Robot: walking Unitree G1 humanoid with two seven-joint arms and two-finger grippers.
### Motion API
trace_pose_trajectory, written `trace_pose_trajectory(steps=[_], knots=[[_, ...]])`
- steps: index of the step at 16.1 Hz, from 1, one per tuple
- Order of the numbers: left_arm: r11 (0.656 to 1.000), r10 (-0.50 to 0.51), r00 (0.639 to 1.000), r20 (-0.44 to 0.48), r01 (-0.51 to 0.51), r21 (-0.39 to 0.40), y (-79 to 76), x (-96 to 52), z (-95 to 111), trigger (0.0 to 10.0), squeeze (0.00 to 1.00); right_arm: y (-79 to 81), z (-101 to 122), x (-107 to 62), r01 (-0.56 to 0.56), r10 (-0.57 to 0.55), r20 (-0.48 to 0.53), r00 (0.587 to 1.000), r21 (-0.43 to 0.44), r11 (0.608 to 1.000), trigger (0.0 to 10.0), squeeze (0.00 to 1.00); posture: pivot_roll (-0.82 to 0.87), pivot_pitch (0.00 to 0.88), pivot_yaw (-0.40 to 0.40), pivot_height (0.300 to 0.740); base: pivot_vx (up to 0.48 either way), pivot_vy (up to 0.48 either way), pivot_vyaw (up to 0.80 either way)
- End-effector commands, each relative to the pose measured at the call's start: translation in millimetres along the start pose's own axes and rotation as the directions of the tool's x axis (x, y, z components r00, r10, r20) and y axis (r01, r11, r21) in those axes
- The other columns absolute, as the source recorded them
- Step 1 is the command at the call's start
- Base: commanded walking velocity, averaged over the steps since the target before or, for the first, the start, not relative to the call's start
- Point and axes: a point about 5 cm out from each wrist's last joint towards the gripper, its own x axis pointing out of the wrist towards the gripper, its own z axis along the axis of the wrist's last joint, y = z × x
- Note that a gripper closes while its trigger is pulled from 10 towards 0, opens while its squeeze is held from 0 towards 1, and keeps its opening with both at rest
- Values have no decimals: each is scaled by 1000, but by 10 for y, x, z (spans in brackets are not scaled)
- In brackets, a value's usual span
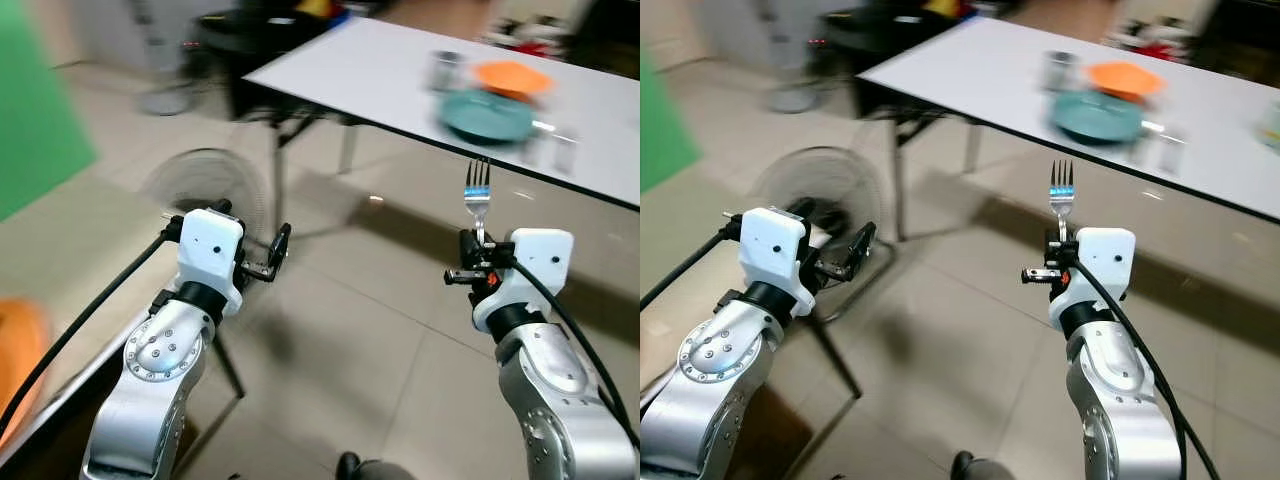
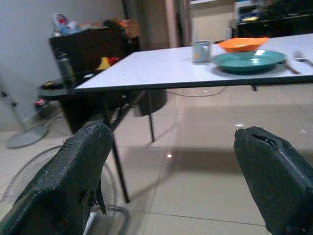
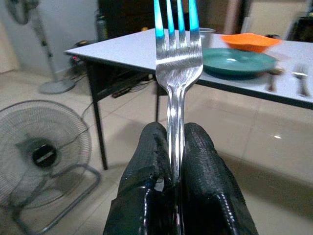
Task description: Setting the table
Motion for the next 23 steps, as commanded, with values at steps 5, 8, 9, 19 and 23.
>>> trace_pose_trajectory(steps=[5,8,9,19,23], knots=[[1000,14,1000,23,-14,7,12,11,10,10000,0,-152,-14,108,24,-23,61,998,-14,1000,10000,0,41,28,9,740,0,0,-789],[999,33,999,22,-32,-18,41,5,4,10000,0,-62,55,48,26,-28,81,996,22,999,10000,0,42,32,6,740,0,0,-775],[1000,22,999,26,-22,9,40,2,9,10000,0,-20,79,3,32,-31,70,997,-17,999,10000,0,41,33,4,740,0,0,-781],[997,-70,997,36,70,-12,-46,48,-8,10000,0,75,207,-82,23,-26,95,995,26,999,10000,0,27,45,27,740,137,0,-208],[996,-82,996,39,83,-21,-55,44,-13,10000,0,53,180,-94,38,-41,83,996,47,998,10000,0,23,46,32,740,344,0,-800]])
